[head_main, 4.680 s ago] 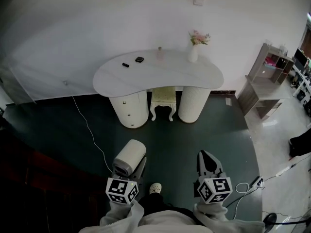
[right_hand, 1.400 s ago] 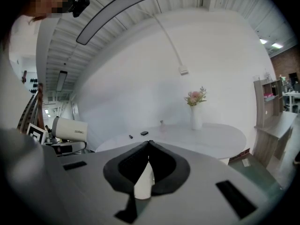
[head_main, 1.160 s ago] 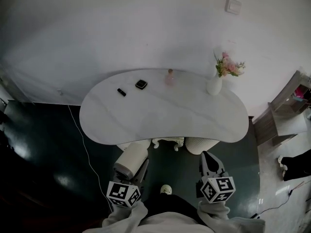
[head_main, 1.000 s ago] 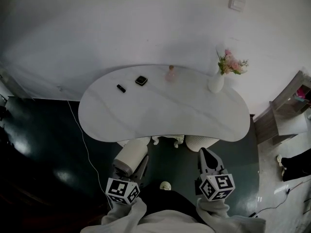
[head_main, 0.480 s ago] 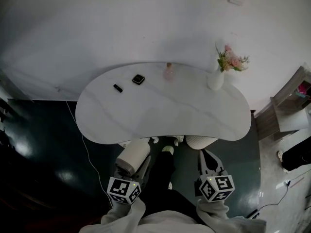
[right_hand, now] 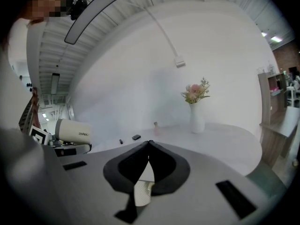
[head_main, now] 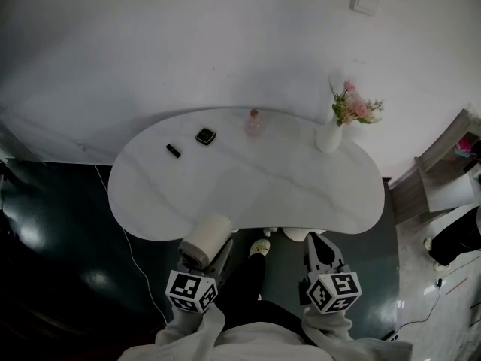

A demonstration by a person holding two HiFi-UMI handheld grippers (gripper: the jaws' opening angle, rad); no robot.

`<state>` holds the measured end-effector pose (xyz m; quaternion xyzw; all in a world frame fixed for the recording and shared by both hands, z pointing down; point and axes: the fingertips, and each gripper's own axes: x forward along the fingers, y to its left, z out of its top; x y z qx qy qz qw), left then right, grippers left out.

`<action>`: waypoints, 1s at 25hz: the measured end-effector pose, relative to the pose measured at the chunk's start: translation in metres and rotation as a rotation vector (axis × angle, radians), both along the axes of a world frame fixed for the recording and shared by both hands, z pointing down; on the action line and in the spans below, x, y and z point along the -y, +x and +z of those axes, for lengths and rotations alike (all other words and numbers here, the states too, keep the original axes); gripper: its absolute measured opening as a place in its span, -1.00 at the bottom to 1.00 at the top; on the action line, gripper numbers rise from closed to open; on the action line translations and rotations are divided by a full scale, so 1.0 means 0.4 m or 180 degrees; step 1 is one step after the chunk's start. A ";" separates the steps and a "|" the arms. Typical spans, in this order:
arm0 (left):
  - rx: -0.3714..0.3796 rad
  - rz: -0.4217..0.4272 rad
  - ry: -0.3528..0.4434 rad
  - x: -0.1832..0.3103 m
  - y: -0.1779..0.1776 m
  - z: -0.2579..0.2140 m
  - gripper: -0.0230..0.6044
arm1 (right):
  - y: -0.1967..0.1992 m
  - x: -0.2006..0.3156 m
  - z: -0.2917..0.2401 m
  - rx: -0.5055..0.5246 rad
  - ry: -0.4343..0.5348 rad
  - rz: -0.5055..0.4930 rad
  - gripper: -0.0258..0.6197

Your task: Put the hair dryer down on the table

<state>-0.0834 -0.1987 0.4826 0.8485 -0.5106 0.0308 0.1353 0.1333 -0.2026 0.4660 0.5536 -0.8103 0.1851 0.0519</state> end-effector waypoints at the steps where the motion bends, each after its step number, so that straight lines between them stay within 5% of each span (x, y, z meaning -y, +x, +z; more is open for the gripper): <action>1: -0.0003 -0.0003 0.0003 0.022 0.002 -0.003 -0.22 | 0.003 0.020 -0.005 0.0008 0.0010 0.0008 -0.77; 25: 0.0078 0.0200 -0.0058 0.443 0.044 -0.038 -0.22 | 0.039 0.406 -0.064 0.0011 0.0048 0.0147 -0.77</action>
